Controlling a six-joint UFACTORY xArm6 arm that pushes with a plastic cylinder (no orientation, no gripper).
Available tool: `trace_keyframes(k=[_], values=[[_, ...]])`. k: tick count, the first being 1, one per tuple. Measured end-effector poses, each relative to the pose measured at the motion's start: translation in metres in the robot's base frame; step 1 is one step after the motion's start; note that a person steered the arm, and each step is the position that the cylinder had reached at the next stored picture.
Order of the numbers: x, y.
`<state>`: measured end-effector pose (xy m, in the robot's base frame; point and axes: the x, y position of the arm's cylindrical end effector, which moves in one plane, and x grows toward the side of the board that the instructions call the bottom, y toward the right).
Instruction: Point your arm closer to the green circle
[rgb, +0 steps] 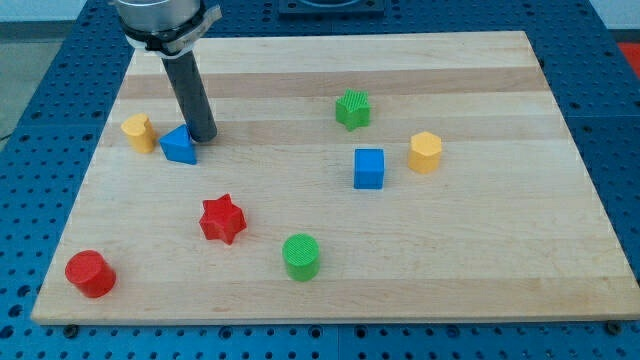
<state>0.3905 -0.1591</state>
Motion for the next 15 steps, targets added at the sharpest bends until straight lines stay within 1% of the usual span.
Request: trace_keyframes(k=[1,2,3,4,5,6,8,10,12,13,15], values=[[0.010,0.132],[0.010,0.144],[0.008,0.132],[0.014,0.082],[0.014,0.082],[0.081,0.082],[0.086,0.083],[0.058,0.002],[0.056,0.018],[0.050,0.097],[0.050,0.105]])
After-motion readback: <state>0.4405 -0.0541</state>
